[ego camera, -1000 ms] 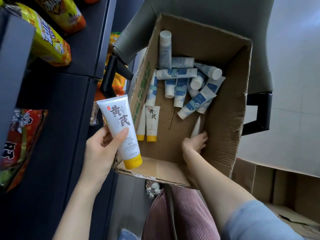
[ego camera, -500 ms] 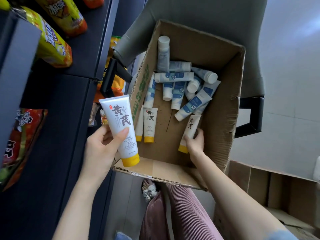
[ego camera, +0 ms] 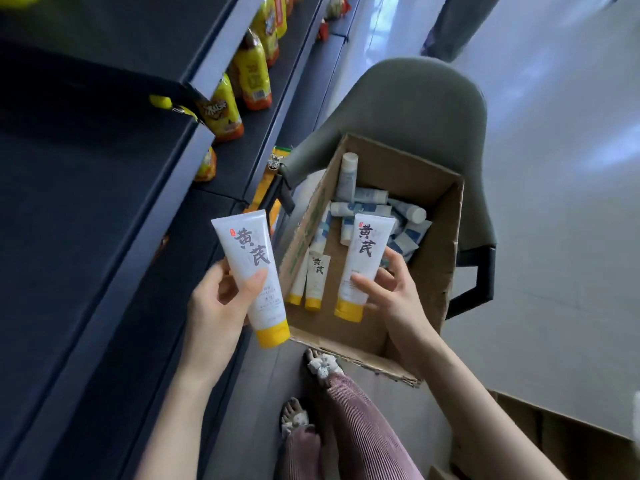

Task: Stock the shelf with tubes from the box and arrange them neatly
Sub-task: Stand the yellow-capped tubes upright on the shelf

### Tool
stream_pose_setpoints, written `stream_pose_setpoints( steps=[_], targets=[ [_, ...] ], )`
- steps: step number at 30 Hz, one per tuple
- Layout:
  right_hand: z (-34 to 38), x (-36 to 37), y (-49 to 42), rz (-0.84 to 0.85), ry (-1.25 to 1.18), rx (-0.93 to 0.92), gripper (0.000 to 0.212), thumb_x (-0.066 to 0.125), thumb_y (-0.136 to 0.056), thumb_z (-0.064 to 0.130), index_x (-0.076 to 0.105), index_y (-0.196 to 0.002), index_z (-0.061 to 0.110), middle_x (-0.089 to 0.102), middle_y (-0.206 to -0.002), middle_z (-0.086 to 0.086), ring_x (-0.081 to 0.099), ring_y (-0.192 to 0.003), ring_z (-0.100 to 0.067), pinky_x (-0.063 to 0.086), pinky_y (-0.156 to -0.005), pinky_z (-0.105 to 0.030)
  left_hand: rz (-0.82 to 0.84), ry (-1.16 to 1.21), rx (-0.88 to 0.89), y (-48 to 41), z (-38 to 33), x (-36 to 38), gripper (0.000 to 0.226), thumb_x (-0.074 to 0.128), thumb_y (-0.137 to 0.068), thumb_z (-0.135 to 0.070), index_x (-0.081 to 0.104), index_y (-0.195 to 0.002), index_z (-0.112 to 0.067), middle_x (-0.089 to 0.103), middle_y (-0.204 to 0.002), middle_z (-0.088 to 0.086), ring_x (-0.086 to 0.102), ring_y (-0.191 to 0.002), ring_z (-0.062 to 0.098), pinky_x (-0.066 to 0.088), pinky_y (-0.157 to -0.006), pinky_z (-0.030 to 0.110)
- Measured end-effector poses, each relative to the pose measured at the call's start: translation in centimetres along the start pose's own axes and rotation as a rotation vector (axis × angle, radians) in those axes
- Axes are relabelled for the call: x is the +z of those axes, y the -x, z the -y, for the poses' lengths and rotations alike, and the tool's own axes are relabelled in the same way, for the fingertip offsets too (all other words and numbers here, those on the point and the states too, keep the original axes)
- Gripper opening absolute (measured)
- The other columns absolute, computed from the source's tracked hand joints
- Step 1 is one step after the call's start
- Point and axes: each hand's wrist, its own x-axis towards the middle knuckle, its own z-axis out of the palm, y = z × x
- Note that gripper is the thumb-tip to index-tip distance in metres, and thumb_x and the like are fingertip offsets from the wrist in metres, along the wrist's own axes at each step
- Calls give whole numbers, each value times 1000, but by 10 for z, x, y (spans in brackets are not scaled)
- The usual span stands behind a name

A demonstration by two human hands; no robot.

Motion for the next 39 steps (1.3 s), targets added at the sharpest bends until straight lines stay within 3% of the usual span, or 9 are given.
stream_pose_setpoints(
  steps=[8,13,17,22,31,35,39],
  targets=[
    [71,46,78,248,70,-140,50,67,-75,14,49,-119,25,72,-103,-1,70,-96,-22,58,-67,-30,-120,57,116,62,-44,-58,26,73,-74,-44,66,-95,-29,72,-94,-11,68,-88,8,56,-80,48],
    [98,72,119,341,125,-227,51,65,-79,8,46,-124,23,71,-107,-1,69,-97,-24,58,-69,-32,-163,56,229,107,-70,-91,18,71,-80,-38,66,-97,-33,71,-96,-12,67,-88,5,54,-74,33],
    [114,92,145,413,156,-277,51,64,-81,7,44,-126,19,69,-111,-7,68,-99,-26,58,-68,-33,-212,72,287,146,-88,-113,30,68,-74,-42,64,-100,-27,71,-97,-10,67,-87,6,52,-67,20],
    [131,115,168,537,158,-306,55,67,-75,11,46,-124,22,70,-110,-5,69,-97,-26,58,-69,-33,-305,93,340,191,-104,-133,26,73,-77,-42,65,-99,-30,72,-97,-6,68,-89,11,54,-76,33],
    [169,134,195,817,249,-334,51,66,-79,12,46,-124,22,70,-110,1,69,-98,-20,58,-68,-31,-553,110,448,259,-132,-127,31,68,-75,-40,63,-104,-29,70,-103,-17,65,-95,2,51,-71,11],
    [187,128,204,929,293,-367,56,67,-77,16,44,-127,24,69,-114,0,68,-100,-19,57,-71,-30,-656,137,488,289,-143,-109,28,68,-75,-39,63,-101,-32,70,-104,-16,66,-95,2,51,-69,11],
    [192,127,210,1002,328,-409,47,65,-83,12,47,-122,31,69,-111,4,68,-100,-20,58,-71,-31,-772,177,511,322,-148,-99,29,69,-74,-38,64,-101,-31,71,-105,-11,67,-95,5,53,-68,15]
  ],
)
